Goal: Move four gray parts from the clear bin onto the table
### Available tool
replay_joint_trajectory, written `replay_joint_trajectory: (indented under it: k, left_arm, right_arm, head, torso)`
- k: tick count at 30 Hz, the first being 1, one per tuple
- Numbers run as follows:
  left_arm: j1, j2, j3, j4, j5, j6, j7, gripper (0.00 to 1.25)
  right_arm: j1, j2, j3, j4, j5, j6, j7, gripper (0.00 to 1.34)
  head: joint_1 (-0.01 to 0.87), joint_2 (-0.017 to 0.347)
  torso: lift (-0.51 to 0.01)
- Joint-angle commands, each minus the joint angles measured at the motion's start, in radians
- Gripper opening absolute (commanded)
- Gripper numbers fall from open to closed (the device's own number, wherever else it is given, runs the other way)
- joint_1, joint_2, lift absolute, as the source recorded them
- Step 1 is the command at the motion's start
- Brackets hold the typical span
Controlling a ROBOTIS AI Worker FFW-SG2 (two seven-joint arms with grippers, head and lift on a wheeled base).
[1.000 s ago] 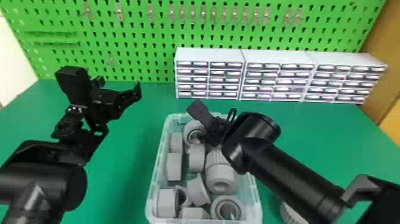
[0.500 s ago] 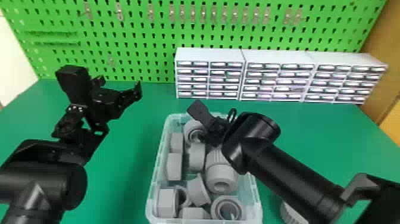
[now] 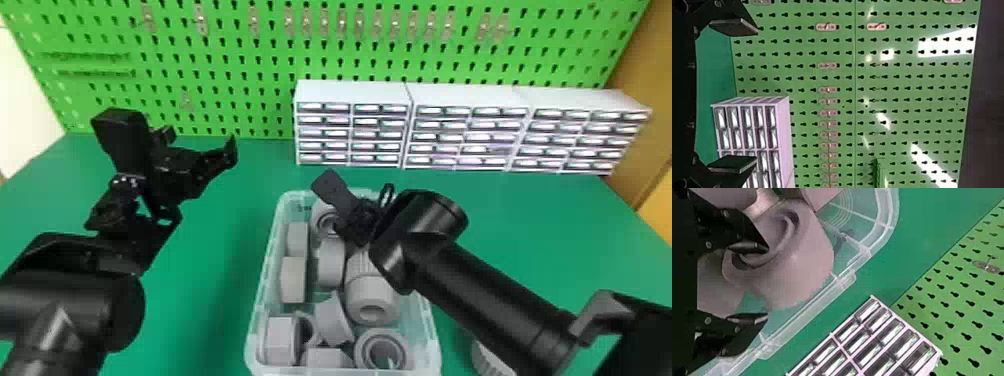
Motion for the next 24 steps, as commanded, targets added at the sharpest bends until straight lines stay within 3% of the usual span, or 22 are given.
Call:
replay_joint_trajectory:
  k: [1, 3, 15, 24]
  left_arm:
    - [0.001, 0.002, 0.0, 0.0, 0.003, 0.0, 0.0, 1.11]
    - [0.001, 0.003, 0.0, 0.0, 0.005, 0.0, -0.002, 1.11]
    - [0.011, 0.008, 0.0, 0.0, 0.011, 0.0, -0.002, 1.11]
    - [0.028, 0.009, 0.004, -0.002, 0.017, 0.0, -0.002, 1.11]
  right_arm:
    - [-0.002, 0.001, 0.024, 0.0, -0.008, 0.011, -0.023, 0.15]
    - [-0.002, 0.001, 0.032, -0.002, -0.008, 0.004, -0.028, 0.09]
    - [0.008, -0.002, 0.059, -0.02, 0.006, -0.018, -0.028, 0.09]
    - [0.062, -0.037, 0.001, -0.173, 0.029, 0.03, -0.028, 0.09]
  head:
    - [0.678, 0.034]
    - [0.678, 0.034]
    - [0.678, 0.034]
    - [0.678, 0.034]
  torso:
    - [-0.05]
    - [-0.05]
    - [-0.05]
    - [-0.05]
